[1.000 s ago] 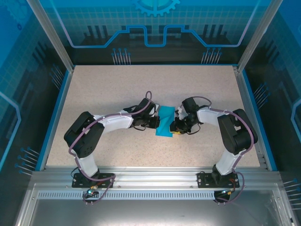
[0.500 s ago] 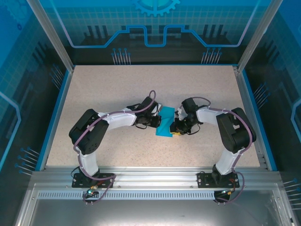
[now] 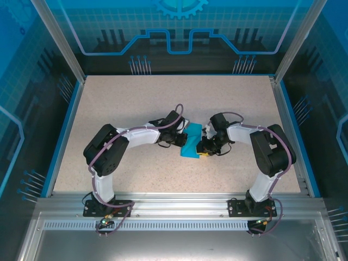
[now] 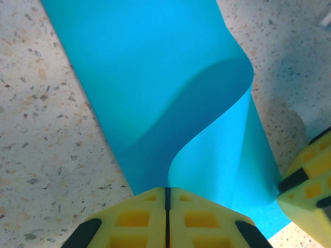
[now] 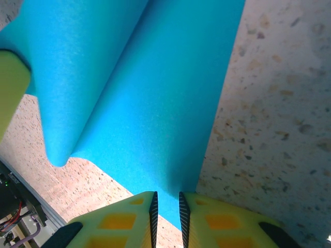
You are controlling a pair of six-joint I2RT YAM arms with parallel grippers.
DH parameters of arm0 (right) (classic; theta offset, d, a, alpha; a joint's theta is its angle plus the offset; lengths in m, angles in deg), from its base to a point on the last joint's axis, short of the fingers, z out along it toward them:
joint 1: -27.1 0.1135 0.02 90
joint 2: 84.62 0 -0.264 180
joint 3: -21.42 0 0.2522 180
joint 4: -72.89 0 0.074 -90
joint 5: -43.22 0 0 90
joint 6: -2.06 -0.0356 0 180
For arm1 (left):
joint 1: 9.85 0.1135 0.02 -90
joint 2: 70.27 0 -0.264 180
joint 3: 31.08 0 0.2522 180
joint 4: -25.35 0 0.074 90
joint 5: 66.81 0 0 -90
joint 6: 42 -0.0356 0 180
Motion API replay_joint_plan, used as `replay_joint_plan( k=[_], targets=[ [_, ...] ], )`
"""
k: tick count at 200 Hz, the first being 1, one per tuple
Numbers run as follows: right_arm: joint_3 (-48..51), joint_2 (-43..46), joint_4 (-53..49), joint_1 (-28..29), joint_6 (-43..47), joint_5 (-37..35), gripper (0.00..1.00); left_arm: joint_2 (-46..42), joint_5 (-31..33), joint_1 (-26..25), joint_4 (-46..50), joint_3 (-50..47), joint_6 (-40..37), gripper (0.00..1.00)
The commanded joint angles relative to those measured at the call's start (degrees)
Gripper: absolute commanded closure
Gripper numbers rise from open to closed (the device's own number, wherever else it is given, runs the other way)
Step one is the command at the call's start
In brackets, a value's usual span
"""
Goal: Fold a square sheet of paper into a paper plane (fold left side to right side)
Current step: Fold the triangle a second time at the center of the table.
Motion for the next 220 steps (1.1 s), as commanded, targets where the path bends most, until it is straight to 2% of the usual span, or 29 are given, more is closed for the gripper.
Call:
replay_joint_plan(
  k=[1, 220],
  targets=[
    [-0.87, -1.72, -1.42, 0.60, 0.83, 0.07, 0.79, 0.99, 1.06, 0.52, 1.77, 1.87, -1.65, 0.91],
    [-1.14, -2.25, -1.92, 0.73, 1.01, 0.13, 0.79, 4.26, 1.79, 0.52, 1.36, 3.60, -1.39, 0.91]
  ],
)
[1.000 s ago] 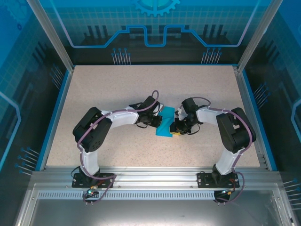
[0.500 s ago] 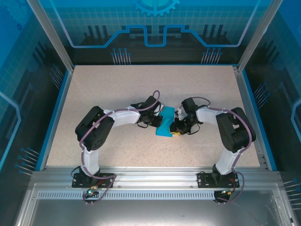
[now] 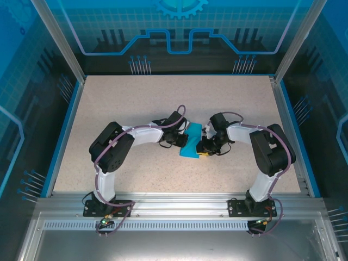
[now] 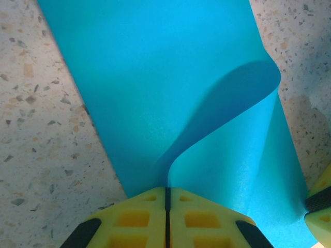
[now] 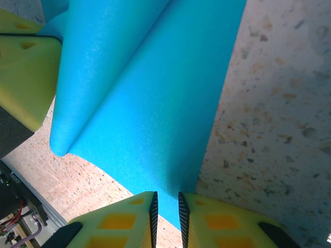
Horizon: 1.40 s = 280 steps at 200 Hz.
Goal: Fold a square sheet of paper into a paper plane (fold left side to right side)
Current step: Fold the triangle a second time at the center of the table.
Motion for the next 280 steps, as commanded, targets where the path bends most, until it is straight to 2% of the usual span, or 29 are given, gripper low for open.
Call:
replay_joint_plan(
  k=[1, 66, 103, 134, 158, 187, 280],
  targets=[
    [-0.79, -1.84, -1.70, 0.69, 0.97, -0.05, 0.79, 0.54, 1.45, 0.56, 0.64, 1.45, -1.24, 0.91],
    [-0.88, -0.48, -1.55, 0.43, 1.22, -0.04, 0.78, 1.41, 0.70, 0.53, 0.46, 0.99, -1.15, 0.91],
    [0.20, 4.45, 1.19, -2.58, 0.52, 4.36, 0.78, 1.77, 0.27, 0.53, 0.39, 0.46, -0.99, 0.91],
    [0.10, 6.81, 7.14, -4.97, -4.66, 9.21, 0.78, 1.68, -0.12, 0.58, 0.02, 0.11, -0.89, 0.91],
    [-1.07, 5.18, 12.90, -4.34, -10.81, 9.21, 0.80, 1.77, -0.24, 0.59, -0.05, 0.19, -0.80, 0.91],
    [-4.29, 1.30, 13.91, -2.54, -13.46, 7.14, 0.80, 1.77, -0.13, 0.53, 0.10, 0.24, -0.80, 0.91],
    [-8.42, -6.20, 12.61, -0.15, -12.94, 2.96, 0.80, 1.85, 0.53, 0.44, 0.19, 0.29, -0.54, 0.91]
  ],
)
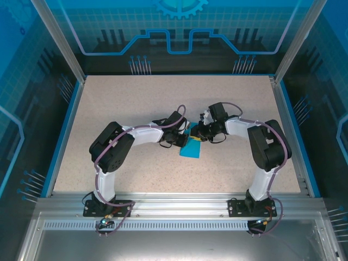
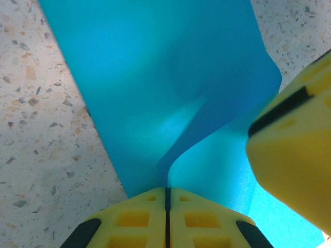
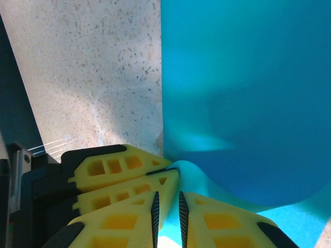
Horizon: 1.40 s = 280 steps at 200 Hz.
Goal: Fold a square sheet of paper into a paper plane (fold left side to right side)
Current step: Fold the triangle a second time at the center of the table.
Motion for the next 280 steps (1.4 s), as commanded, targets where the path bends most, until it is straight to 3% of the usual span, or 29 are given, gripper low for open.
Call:
replay_joint_plan(
  k=[1, 225, 280],
  targets=[
    [-1.39, -1.94, -0.66, 0.90, 0.47, -1.09, 0.80, 1.66, 0.16, 0.45, 0.28, 0.18, -0.56, 0.91],
    [-1.28, -4.09, -4.67, 0.82, 4.51, -5.83, 0.79, 1.70, 2.69, 0.48, 2.67, 1.98, -1.96, 0.91],
    [-0.83, -4.87, -6.86, 0.56, 5.26, -8.40, 0.79, 1.23, 3.28, 0.47, 3.28, 2.09, -2.14, 0.87]
  ],
)
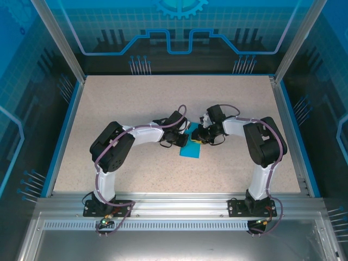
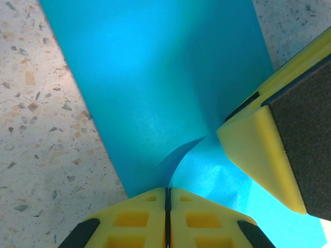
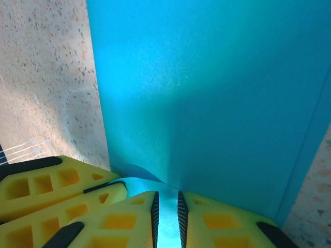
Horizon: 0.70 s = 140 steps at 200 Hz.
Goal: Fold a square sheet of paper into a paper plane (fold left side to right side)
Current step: Fold the triangle a second time at the center of the table.
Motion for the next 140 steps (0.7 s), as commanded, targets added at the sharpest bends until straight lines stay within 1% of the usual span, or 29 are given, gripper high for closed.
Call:
replay_joint_plan(
  k=[1, 15, 46, 71, 89, 105, 121, 140],
  targets=[
    [-0.11, -1.49, -4.21, 0.25, 1.28, -3.67, 0.79, 0.79, 2.79, 0.46, 2.55, 1.29, -1.05, 0.86],
    [0.18, -1.86, -4.15, 0.16, 1.26, -3.86, 0.79, -0.15, 3.04, 0.47, 2.81, 1.11, -1.05, 0.80],
    [0.26, -2.41, -3.77, 0.07, 1.15, -3.68, 0.80, -4.12, 3.46, 0.50, 3.96, 0.16, -1.22, 0.73],
    [0.30, -2.50, -3.58, 0.07, 1.07, -3.60, 0.79, -9.14, 2.89, 0.45, 4.25, -1.71, -0.55, 0.65],
    [0.46, -2.53, -3.14, 0.11, 0.99, -3.25, 0.79, -13.02, 1.84, 0.47, 4.09, -3.79, 0.57, 0.57],
    [0.63, -2.56, -2.90, 0.06, 0.91, -3.07, 0.79, -16.01, -1.27, 0.47, 2.57, -6.36, 2.09, 0.54],
    [0.66, -2.56, -2.80, 0.05, 0.82, -2.98, 0.79, -17.67, -7.16, 0.39, -1.13, -9.31, 4.41, 0.53],
    [0.78, -2.51, -2.71, 0.07, 0.87, -2.98, 0.79, -17.27, -13.81, -0.01, -5.85, -11.64, 7.09, 0.53]
  ],
)
